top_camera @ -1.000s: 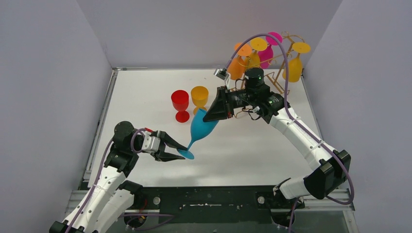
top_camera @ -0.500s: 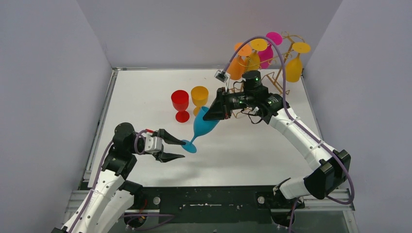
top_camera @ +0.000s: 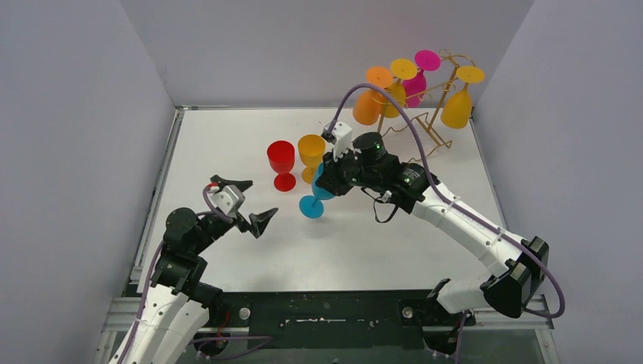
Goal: Take the wine glass off the wine glass rack
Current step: Place the wine glass at the center of the board.
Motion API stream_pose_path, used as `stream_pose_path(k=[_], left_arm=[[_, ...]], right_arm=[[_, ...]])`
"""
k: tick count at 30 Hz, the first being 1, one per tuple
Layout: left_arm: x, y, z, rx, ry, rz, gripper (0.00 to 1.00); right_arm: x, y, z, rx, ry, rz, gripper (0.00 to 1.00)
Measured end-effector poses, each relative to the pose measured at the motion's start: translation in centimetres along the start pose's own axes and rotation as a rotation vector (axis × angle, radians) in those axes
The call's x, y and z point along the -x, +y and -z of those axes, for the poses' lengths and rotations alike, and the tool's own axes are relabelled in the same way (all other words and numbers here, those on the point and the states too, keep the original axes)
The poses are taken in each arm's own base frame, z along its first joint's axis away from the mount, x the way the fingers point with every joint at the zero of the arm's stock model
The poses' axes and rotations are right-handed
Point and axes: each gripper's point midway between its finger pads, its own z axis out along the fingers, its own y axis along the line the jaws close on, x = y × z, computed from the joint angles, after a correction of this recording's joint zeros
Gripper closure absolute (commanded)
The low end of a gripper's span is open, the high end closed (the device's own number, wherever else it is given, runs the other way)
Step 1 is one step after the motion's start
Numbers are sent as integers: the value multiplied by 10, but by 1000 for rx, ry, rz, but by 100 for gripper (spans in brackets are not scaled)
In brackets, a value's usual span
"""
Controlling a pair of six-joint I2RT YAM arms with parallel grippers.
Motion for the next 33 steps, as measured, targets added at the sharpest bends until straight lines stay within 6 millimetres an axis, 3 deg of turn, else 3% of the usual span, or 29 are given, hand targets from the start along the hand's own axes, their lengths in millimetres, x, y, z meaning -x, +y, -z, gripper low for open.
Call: stream_pose_path(k=[6,12,19,33], left_arm=[[-17,72,19,471,48,174,3],[-55,111,41,776,178,304,3],[-89,128,65,947,290,360,3],[-86,130,78,992,298,329,3]], right_arm=[[-11,-30,-10,-246,20,68,100],[-27,-69,-24,-437,73,67,100],[-47,-93,-41,-540,130,57,100],[-48,-129,-60,-597,126,-74,100]])
